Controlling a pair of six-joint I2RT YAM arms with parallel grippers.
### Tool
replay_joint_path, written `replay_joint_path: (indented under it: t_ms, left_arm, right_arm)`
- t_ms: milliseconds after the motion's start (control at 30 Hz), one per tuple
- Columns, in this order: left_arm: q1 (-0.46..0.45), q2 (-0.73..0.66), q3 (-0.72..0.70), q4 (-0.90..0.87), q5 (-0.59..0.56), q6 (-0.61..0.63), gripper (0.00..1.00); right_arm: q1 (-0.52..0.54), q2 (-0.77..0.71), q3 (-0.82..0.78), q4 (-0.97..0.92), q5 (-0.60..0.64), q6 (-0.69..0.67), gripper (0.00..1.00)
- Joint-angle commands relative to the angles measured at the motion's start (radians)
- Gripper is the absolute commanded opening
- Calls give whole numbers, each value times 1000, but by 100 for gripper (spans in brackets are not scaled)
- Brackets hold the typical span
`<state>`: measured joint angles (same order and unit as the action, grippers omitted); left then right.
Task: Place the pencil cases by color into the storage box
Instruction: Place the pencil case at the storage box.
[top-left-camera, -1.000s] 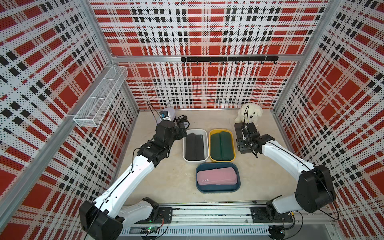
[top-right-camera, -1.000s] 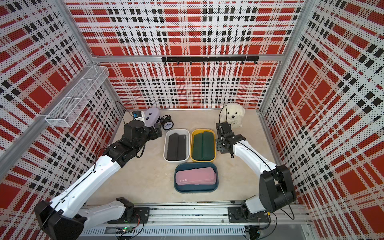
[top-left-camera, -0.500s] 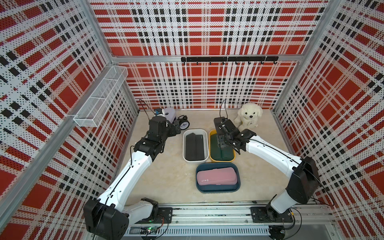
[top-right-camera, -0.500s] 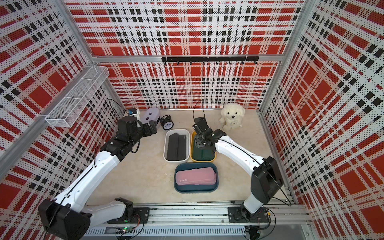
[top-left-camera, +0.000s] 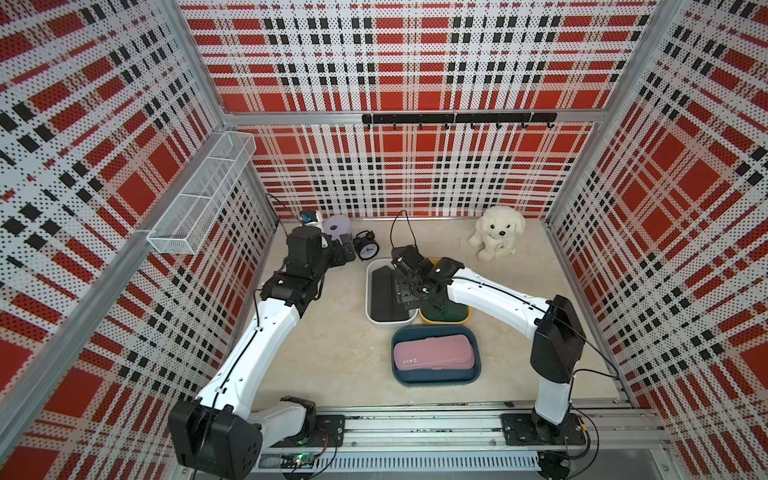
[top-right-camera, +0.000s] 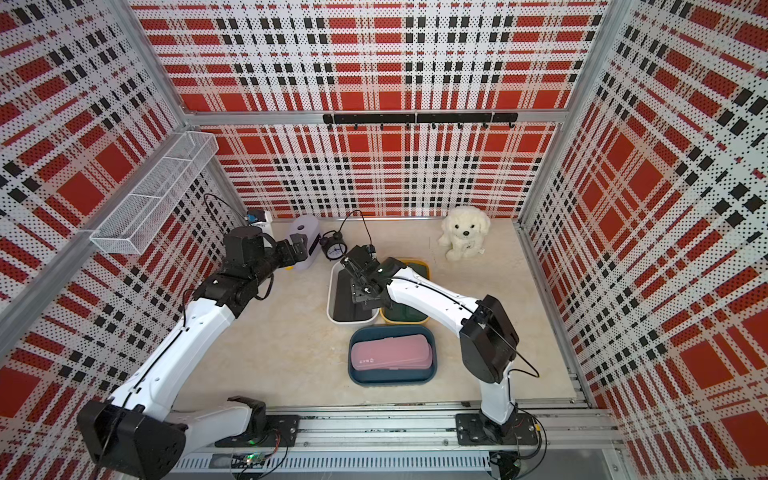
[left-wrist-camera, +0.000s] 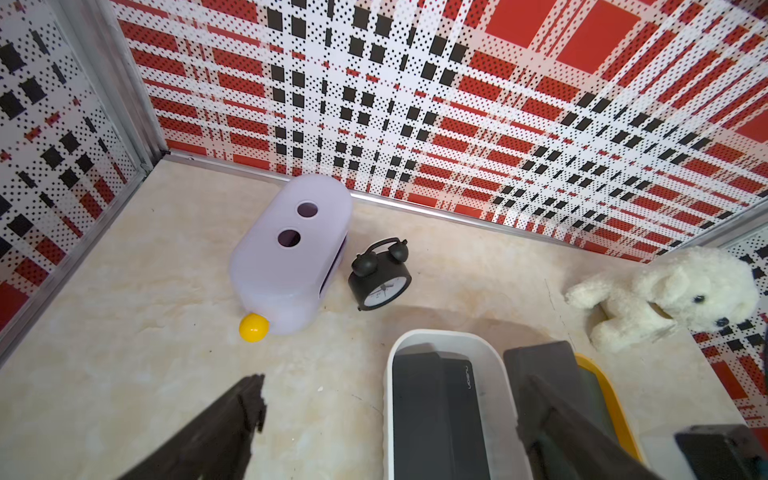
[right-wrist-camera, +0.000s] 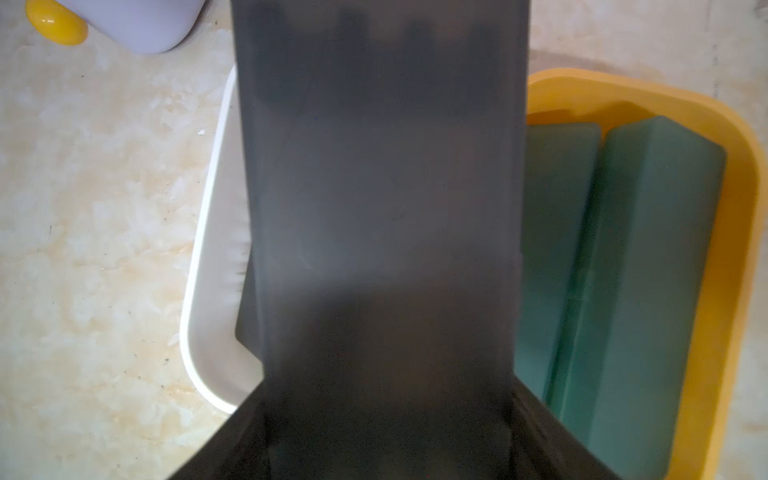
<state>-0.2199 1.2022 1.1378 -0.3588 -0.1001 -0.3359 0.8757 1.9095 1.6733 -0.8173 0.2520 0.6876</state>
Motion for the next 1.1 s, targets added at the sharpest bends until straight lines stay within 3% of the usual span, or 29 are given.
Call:
replay_joint_path:
  t_ms: [0,1067]
  left_arm:
    - [2,2,6,21,14,2,98]
    - [2,1,-19,35,28,5,98]
  right_arm:
    - [9,25,32,14,-12,52,59]
    - [6,184,80,89,-14,93,60]
